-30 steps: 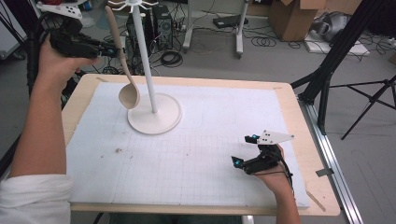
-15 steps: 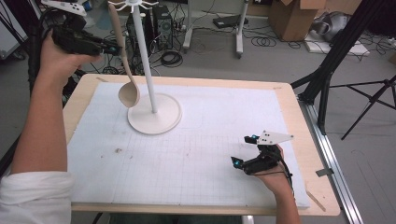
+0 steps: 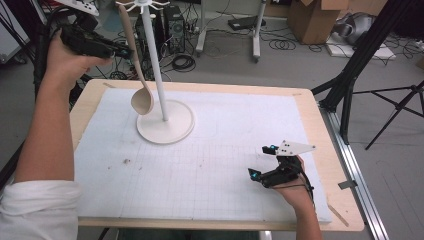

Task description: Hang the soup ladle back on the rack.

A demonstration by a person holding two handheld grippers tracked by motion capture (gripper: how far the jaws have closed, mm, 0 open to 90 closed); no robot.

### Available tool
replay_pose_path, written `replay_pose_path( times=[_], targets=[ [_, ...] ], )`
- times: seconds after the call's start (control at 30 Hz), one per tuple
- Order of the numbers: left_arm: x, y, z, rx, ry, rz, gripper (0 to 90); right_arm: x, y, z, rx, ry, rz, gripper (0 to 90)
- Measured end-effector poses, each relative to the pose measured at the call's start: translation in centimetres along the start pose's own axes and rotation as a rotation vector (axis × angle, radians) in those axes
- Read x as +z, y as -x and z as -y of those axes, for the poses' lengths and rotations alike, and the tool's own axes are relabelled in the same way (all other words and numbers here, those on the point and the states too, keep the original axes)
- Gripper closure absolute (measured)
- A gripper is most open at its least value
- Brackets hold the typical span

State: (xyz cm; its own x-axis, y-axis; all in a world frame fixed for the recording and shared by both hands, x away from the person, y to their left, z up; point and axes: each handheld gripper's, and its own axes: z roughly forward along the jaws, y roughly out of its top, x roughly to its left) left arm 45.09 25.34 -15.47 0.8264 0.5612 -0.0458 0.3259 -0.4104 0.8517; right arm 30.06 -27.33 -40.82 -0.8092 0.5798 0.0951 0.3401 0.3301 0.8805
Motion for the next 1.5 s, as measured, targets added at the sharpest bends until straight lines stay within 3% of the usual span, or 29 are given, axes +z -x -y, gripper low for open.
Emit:
replay_pose_path(
  times=[0.37, 0.63, 0.93, 1.17, 1.5],
  targets=[
    [-0.1, -0.2, -0.6, -0.009, -0.022, -0.013, 73.7, 0.1, 0.0, 0.0, -0.001, -0.004, -0.002, 0.3],
    [0.7, -0.1, -0.8, -0.012, -0.057, -0.026, 73.6, 0.0, 0.0, 0.0, -0.002, 0.002, -0.002, 0.3],
    [0.5, -0.2, -0.4, -0.022, -0.037, -0.03, 72.3, 0.0, -0.1, 0.0, -0.003, 0.001, -0.002, 0.3],
    [-0.6, -0.3, 0.5, -0.028, -0.039, -0.029, 58.2, 0.0, -0.1, 0.0, -0.005, 0.003, -0.005, 0.4],
    [-1.1, 0.7, 2.8, -0.028, -0.032, -0.015, 37.4, 0.2, -0.2, 0.0, -0.003, -0.01, -0.006, 0.4]
  ],
)
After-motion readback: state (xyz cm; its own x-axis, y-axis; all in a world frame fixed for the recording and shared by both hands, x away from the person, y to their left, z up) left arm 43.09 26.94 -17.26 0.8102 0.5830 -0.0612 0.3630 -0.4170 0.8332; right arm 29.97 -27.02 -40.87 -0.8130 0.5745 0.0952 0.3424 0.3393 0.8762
